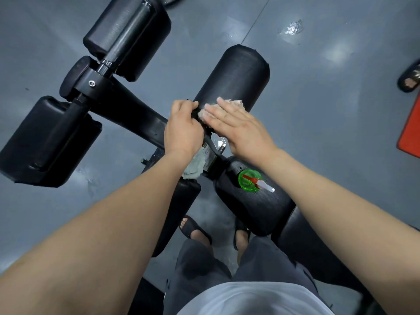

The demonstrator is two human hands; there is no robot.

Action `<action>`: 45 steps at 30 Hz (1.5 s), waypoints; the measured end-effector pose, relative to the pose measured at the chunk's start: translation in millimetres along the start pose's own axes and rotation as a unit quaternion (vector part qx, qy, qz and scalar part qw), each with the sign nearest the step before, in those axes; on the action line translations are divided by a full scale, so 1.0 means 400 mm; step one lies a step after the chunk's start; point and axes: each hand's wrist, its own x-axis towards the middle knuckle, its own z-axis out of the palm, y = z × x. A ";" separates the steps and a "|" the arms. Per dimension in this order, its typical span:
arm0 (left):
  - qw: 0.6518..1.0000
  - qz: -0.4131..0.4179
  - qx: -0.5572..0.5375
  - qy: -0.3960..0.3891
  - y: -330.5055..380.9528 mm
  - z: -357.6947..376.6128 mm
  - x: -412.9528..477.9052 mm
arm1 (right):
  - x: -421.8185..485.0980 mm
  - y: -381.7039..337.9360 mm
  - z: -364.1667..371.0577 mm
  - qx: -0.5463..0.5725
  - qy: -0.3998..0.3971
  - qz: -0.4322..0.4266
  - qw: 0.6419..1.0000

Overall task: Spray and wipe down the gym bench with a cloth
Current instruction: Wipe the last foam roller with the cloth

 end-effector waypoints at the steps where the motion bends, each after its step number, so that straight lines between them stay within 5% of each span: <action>1: 1.000 0.002 0.002 0.000 -0.001 0.000 0.000 | 0.016 0.003 -0.008 0.006 -0.003 0.020 1.000; 21: 0.999 0.020 0.019 -0.020 0.004 -0.007 -0.001 | 0.303 0.170 -0.127 -0.013 -0.068 0.274 0.959; 25: 1.000 -0.002 0.015 -0.017 0.011 -0.014 -0.001 | 0.315 0.168 -0.124 -0.027 -0.074 0.286 0.955; 34: 1.000 -0.012 0.011 -0.006 0.004 -0.006 -0.002 | 0.173 0.187 -0.115 0.103 0.051 0.298 0.947; 45: 1.000 -0.018 0.007 -0.011 0.011 -0.008 0.002 | 0.262 0.195 -0.132 0.046 -0.021 0.298 0.953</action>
